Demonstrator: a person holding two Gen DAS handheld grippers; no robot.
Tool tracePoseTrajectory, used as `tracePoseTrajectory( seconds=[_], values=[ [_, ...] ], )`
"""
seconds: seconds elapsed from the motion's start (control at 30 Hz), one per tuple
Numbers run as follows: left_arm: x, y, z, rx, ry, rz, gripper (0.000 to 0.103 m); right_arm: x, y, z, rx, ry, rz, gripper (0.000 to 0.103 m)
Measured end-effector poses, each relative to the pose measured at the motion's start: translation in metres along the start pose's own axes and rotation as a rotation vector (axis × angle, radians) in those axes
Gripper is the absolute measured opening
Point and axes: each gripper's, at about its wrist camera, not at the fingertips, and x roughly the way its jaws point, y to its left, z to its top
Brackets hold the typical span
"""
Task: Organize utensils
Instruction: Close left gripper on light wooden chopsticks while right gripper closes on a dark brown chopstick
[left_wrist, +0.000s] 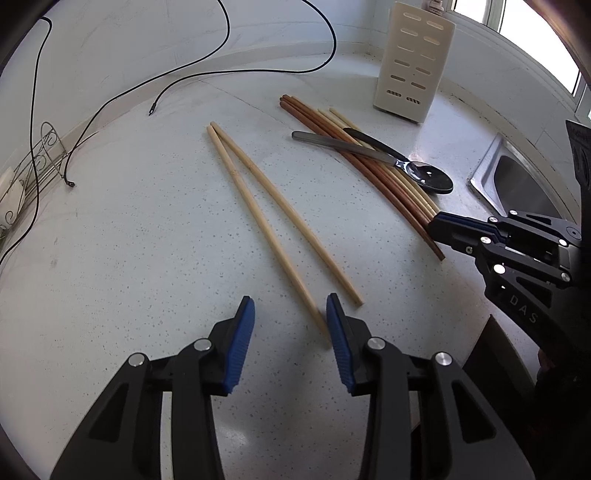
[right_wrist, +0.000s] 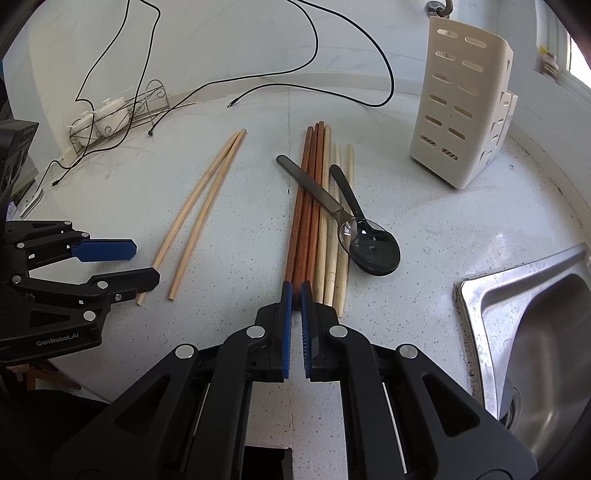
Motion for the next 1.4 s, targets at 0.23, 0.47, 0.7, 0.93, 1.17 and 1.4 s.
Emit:
tracePoseTrajectory(
  seconds=[0.23, 0.47, 0.7, 0.93, 1.17, 1.4],
  values=[
    [-0.002, -0.007, -0.005, 0.055, 0.002, -0.011, 0.032, -0.001, 0.005, -0.001, 0.009, 0.008, -0.003, 0.005],
    [-0.005, -0.009, -0.01, 0.071, -0.013, -0.008, 0.032, 0.0, 0.009, 0.0, 0.016, 0.013, -0.009, 0.015],
    [-0.006, -0.01, -0.012, 0.088, -0.022, -0.006, 0.032, 0.001, 0.011, -0.002, 0.015, 0.005, -0.014, 0.016],
    [-0.007, -0.011, -0.013, 0.09, -0.026, -0.006, 0.032, -0.002, 0.007, -0.004, 0.035, -0.013, 0.014, 0.013],
    [-0.006, -0.01, -0.013, 0.088, -0.025, -0.007, 0.032, -0.002, -0.002, -0.005, 0.076, -0.014, 0.03, 0.005],
    [-0.006, -0.01, -0.013, 0.092, -0.019, 0.003, 0.032, -0.003, 0.004, -0.007, 0.027, -0.017, 0.02, 0.004]
  ],
)
